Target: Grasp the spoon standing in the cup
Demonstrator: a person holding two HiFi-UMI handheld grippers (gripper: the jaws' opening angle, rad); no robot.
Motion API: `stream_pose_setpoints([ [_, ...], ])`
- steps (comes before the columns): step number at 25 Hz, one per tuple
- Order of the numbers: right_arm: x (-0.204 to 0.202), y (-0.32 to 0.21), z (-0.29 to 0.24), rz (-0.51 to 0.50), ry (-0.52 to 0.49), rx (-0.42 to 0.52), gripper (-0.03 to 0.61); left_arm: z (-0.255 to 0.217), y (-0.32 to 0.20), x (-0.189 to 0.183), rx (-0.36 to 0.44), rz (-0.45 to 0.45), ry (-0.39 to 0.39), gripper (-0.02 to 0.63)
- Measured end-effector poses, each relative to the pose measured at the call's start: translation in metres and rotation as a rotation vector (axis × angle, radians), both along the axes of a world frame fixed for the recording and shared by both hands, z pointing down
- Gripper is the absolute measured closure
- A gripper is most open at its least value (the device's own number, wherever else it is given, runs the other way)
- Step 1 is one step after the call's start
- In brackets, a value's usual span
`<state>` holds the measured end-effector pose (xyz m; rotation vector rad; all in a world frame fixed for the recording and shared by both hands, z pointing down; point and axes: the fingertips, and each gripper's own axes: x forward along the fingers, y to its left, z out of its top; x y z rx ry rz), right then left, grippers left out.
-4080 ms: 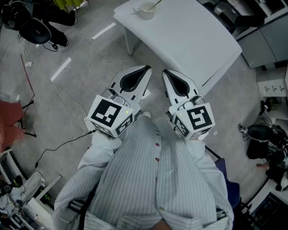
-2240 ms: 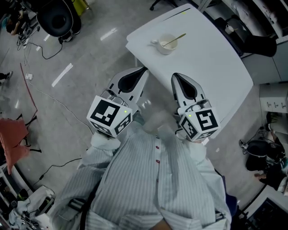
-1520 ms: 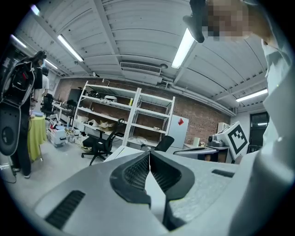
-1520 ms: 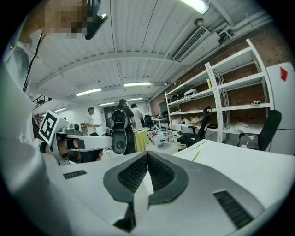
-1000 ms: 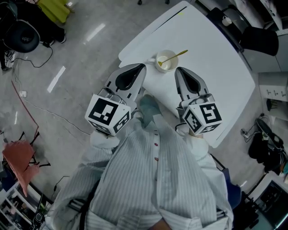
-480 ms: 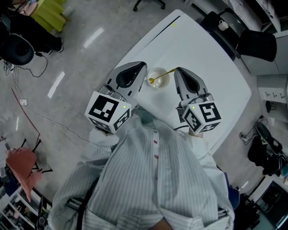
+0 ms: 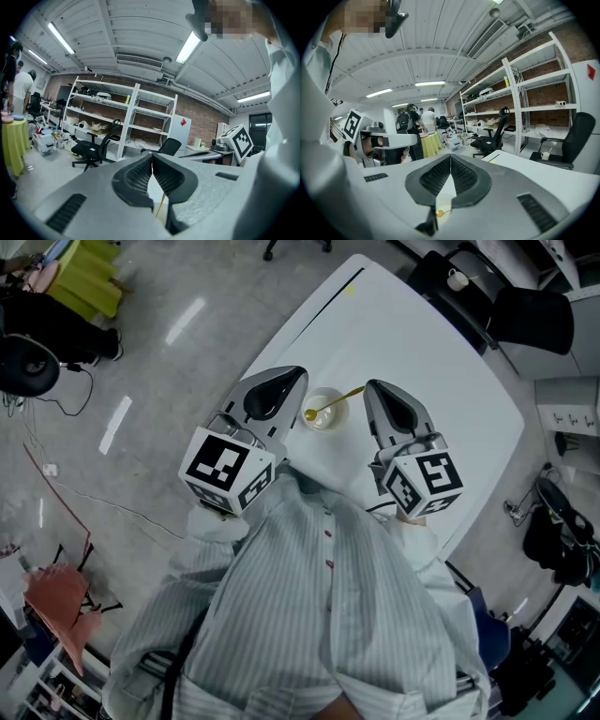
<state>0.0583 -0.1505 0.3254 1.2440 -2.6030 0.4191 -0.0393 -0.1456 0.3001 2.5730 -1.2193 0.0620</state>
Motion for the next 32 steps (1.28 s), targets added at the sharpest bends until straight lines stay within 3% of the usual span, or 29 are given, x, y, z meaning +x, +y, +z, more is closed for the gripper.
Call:
stream_pose_setpoints([
  [13, 0.008, -0.005, 0.002, 0.112, 0.002, -0.002, 0.569, 0.001, -0.018, 0.009, 0.001, 0.102, 0.013, 0.603],
  [32, 0.013, -0.008, 0.016, 0.147, 0.003, -0.043, 0.568, 0.016, -0.025, 0.015, -0.032, 0.151, 0.005, 0.603],
])
